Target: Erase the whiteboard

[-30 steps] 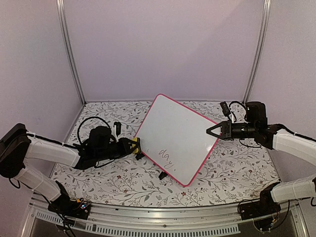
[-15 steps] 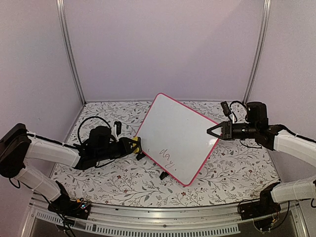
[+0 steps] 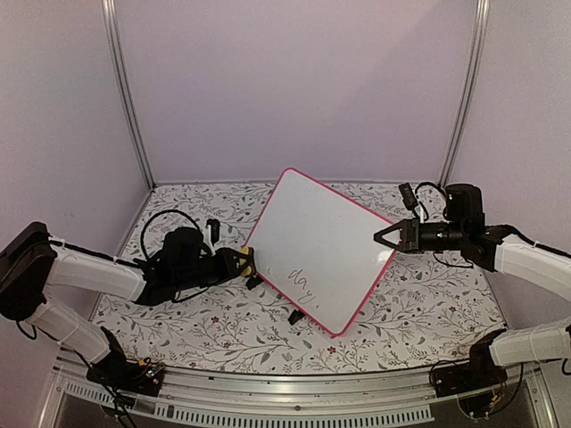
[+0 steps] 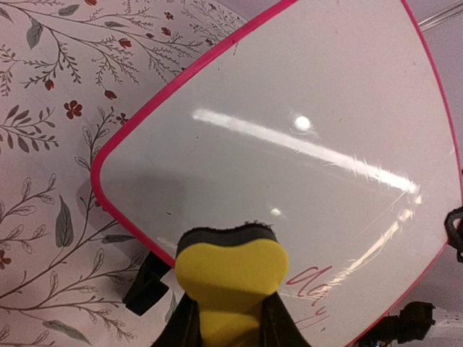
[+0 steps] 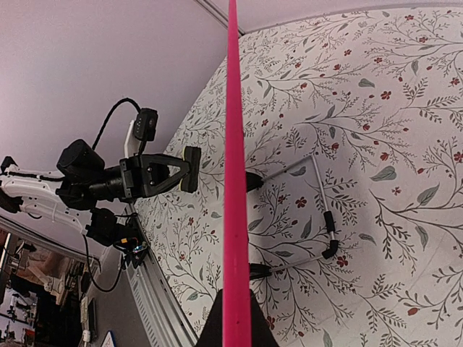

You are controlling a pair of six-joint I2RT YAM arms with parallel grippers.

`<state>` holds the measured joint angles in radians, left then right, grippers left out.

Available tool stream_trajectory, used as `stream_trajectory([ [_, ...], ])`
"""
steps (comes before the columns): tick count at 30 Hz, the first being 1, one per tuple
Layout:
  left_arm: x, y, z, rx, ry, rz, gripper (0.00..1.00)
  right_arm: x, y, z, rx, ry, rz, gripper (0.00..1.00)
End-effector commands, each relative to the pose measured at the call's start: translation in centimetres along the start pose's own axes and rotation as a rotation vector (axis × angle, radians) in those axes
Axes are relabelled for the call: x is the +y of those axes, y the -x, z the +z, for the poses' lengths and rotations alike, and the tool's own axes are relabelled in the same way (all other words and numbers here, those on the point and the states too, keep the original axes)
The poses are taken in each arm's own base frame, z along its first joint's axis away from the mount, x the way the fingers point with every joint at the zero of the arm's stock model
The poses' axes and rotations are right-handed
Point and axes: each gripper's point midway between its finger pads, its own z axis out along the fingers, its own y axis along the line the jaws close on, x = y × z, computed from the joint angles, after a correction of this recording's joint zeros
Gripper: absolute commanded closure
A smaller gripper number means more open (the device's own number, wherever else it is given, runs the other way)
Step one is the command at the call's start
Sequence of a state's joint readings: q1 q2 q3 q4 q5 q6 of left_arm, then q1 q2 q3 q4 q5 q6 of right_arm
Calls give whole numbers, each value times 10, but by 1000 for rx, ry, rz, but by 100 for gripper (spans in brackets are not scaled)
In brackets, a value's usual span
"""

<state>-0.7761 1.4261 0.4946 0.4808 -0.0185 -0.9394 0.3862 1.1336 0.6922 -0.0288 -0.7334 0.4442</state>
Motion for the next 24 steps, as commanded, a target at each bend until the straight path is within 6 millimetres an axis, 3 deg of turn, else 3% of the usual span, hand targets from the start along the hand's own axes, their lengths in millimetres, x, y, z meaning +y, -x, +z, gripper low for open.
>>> stream_trajectory([
  [1,-12,-1,12,27,-16,19,100,29,29,-8,-100,79,-130,100],
  [12,-8,-51,43,228,-64,-35,100,25,29,-6,-94,61,-123,100],
  [24,-4,-100,51,345,-36,-55,100,22,26,-4,-88,58,-118,100],
])
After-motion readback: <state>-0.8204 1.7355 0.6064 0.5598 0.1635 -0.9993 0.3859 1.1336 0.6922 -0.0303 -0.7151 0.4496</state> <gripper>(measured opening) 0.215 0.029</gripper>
